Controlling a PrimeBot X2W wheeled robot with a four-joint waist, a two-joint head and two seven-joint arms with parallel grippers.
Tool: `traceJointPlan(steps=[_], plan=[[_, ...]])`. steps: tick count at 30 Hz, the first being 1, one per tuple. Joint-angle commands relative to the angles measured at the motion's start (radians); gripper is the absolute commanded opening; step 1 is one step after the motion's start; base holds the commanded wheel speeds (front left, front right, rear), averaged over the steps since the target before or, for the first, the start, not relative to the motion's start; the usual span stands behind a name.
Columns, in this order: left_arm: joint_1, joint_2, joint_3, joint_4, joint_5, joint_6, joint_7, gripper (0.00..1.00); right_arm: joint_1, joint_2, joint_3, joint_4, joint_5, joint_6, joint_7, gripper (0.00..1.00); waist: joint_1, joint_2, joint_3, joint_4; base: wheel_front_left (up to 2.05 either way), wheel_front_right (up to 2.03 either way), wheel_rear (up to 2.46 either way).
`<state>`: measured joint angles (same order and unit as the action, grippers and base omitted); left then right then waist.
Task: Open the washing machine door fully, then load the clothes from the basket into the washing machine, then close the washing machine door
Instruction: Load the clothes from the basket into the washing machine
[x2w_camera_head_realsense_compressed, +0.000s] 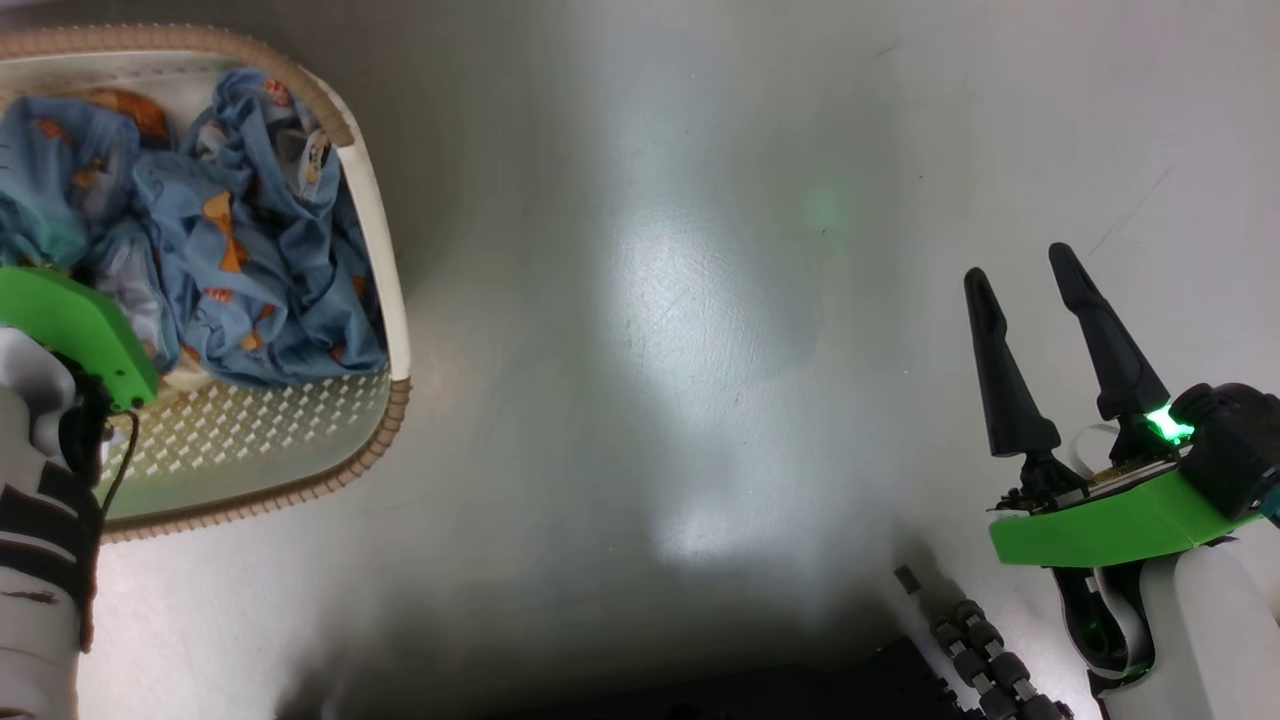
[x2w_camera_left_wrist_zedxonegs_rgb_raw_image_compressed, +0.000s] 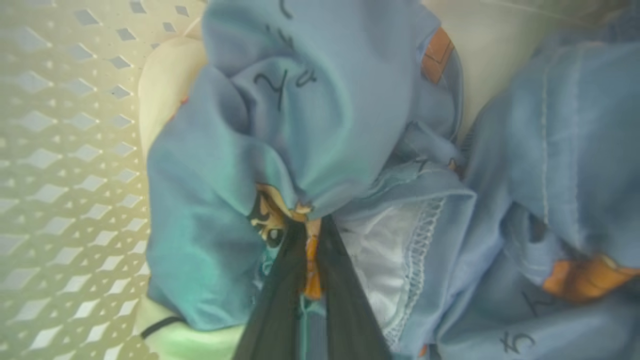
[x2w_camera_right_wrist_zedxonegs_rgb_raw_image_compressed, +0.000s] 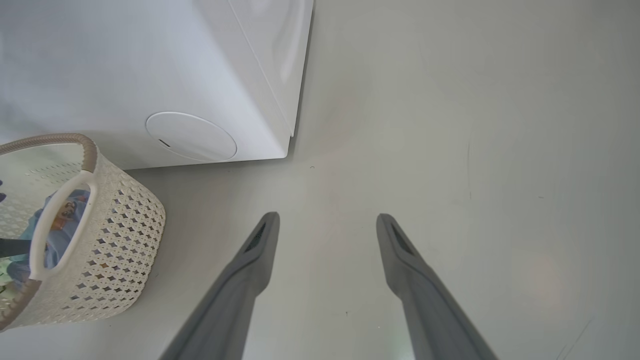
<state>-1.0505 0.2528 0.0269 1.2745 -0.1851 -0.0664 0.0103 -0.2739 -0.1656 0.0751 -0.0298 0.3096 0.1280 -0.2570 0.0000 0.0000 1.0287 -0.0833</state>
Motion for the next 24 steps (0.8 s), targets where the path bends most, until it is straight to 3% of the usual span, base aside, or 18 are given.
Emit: traceJointPlan(steps=[1, 17, 24], plan=[[0.037, 0.059, 0.009, 0.001, -0.006, 0.002, -0.003, 0.0, 0.035, 0.002, 0.018, -0.016, 0.003, 0.003, -0.005, 1.0, 0.0, 0.0, -0.005, -0.002, 0.0, 0.0, 0.0], [0.187, -0.017, -0.008, -0.028, -0.031, -0.009, -0.256, 0.0, 0.007, -0.032, 0.029, 0.025, 0.01, 0.003, -0.005, 1.0, 0.0, 0.0, -0.224, 0.054, 0.0, 0.0, 0.0], [0.318, -0.044, 0.021, -0.199, -0.05, 0.002, -0.271, 0.0, 0.017, -0.044, 0.057, 0.063, 0.023, 0.003, -0.005, 1.0, 0.0, 0.0, -0.354, 0.079, 0.0, 0.0, 0.0]])
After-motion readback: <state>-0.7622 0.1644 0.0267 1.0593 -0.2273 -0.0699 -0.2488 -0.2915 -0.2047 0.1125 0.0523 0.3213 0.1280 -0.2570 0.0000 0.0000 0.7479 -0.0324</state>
